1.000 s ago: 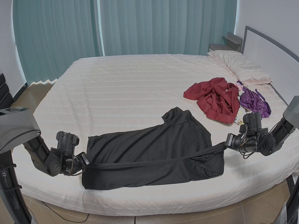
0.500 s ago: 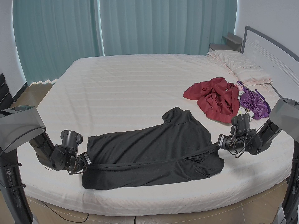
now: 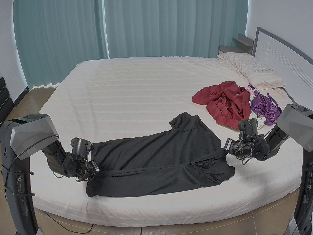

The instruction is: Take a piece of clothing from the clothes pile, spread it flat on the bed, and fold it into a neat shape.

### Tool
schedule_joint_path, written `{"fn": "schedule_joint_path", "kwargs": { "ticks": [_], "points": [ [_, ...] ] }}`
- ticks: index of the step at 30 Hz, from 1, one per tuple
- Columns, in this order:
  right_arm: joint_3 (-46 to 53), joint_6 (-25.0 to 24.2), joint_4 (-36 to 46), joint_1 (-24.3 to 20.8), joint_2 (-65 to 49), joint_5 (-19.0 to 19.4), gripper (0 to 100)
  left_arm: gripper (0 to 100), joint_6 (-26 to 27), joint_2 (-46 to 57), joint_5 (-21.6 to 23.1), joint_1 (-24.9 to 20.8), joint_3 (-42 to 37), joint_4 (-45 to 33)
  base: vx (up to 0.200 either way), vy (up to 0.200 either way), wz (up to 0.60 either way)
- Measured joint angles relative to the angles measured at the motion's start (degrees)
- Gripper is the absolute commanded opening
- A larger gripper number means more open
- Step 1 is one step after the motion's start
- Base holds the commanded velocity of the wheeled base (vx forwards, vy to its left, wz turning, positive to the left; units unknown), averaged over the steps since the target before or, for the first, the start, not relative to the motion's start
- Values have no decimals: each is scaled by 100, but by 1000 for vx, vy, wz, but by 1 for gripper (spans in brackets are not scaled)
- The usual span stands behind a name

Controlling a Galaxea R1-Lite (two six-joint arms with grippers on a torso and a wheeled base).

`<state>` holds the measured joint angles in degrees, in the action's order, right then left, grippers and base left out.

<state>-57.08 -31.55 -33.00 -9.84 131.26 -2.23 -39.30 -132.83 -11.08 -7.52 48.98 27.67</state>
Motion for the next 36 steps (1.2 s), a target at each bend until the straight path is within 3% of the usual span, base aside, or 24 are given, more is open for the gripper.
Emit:
{"fn": "schedule_joint_path", "kwargs": {
  "ticks": [1,2,6,12,19,22,27,36],
  "points": [
    [-17,-9,0,0,22,0,0,100,-7,-28,0,-5,22,0,0,0,0],
    [-26,-15,-1,2,41,2,100,100,-13,-52,0,-5,35,2,0,0,0],
    [-45,-145,-20,9,118,16,100,100,-60,-113,20,-9,68,24,0,0,0],
    [-152,-939,-12,22,177,27,100,100,-297,-79,126,33,-11,38,0,0,0],
    [-240,-1930,0,9,151,71,100,100,-545,483,844,223,-533,54,0,0,0],
    [-306,-2210,7,-66,174,79,100,100,-963,778,1245,262,-887,54,0,0,0],
    [-605,-2377,276,-219,343,32,100,100,-1506,1100,1803,279,-1293,183,0,0,0],
    [-1169,-2376,623,-324,669,-12,100,100,-1574,1261,1858,256,-1816,968,0,0,0]
  ]
}}
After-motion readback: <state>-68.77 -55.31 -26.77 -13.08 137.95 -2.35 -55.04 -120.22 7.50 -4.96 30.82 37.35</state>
